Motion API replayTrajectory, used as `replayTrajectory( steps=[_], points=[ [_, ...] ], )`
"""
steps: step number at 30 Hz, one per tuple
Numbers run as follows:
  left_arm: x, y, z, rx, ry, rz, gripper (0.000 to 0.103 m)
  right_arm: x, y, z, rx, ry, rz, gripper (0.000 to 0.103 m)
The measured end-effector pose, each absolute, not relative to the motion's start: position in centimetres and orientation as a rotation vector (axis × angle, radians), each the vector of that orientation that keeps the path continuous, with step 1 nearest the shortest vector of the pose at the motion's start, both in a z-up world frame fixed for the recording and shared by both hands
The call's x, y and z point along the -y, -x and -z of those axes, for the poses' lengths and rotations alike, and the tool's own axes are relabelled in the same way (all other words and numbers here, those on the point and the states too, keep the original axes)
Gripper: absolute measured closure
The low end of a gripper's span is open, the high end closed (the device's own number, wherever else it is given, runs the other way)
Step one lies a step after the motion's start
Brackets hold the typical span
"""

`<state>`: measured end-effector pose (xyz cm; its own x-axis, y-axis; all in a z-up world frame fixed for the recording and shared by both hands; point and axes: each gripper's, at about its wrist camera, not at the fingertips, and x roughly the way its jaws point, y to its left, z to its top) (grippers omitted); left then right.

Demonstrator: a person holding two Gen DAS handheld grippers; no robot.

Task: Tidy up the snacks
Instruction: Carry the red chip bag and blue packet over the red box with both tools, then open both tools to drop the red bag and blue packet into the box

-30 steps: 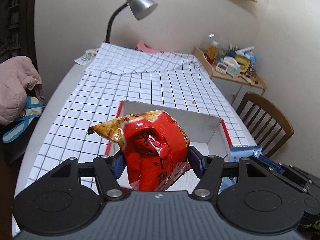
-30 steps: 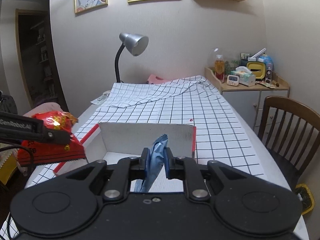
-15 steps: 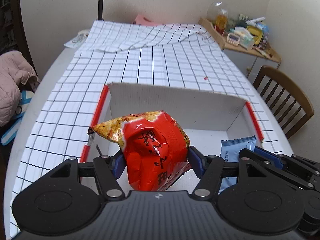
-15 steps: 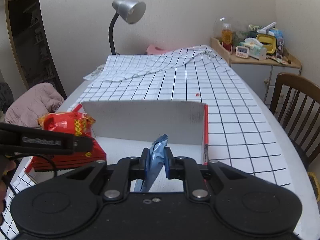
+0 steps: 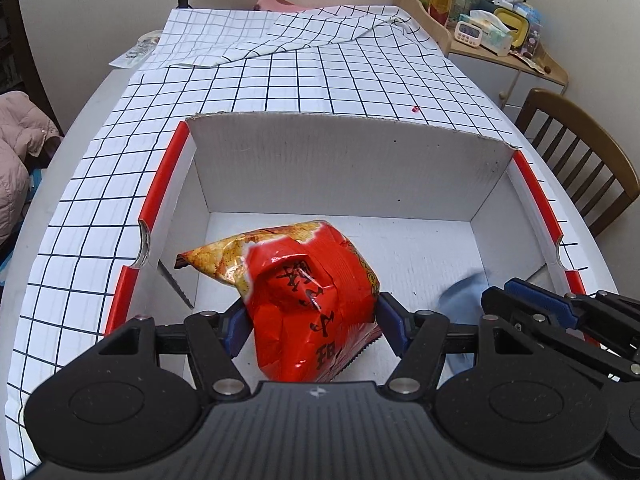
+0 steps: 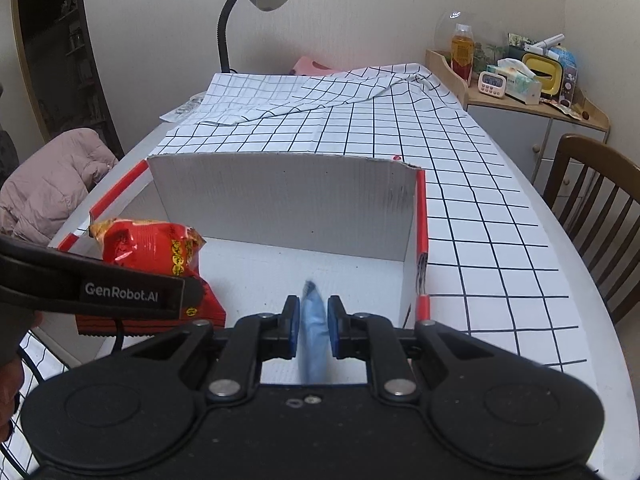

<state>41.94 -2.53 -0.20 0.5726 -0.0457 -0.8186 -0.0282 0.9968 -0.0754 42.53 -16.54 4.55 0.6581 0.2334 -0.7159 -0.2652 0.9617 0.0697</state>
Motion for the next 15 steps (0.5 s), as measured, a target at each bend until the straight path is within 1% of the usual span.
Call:
replayTrajectory(
  steps=[2, 3, 4, 7, 10, 15],
  points=[
    [2.6, -41.8, 0.1, -0.943, 0.071, 0.022, 0.038, 16.5, -42.5, -4.7, -0.805, 0.046, -0.279, 0.084],
    [2.7, -41.7, 0.0, -0.938, 0.064, 0.024, 0.036, 16.4, -42.5, -4.7, -0.807, 0.045, -0.280, 0.082],
    [2.8, -41.6, -0.1, -0.935, 0.062, 0.024, 0.033, 16.5, -42.4, -4.7, -0.807, 0.046, -0.280, 0.082],
    [2.8, -41.3, -0.5, -0.926, 0.073, 0.029, 0.032, 16.6, -42.2, -5.0, -0.803, 0.047, -0.278, 0.080],
    [2.9, -40.7, -0.9, -0.915, 0.071, 0.029, 0.028, 17.1, -41.9, -5.5, -0.798, 0.035, -0.274, 0.078],
    [3.1, -39.4, -2.0, -0.893, 0.072, 0.028, 0.028, 17.8, -40.8, -6.6, -0.777, 0.035, -0.268, 0.070]
  ],
)
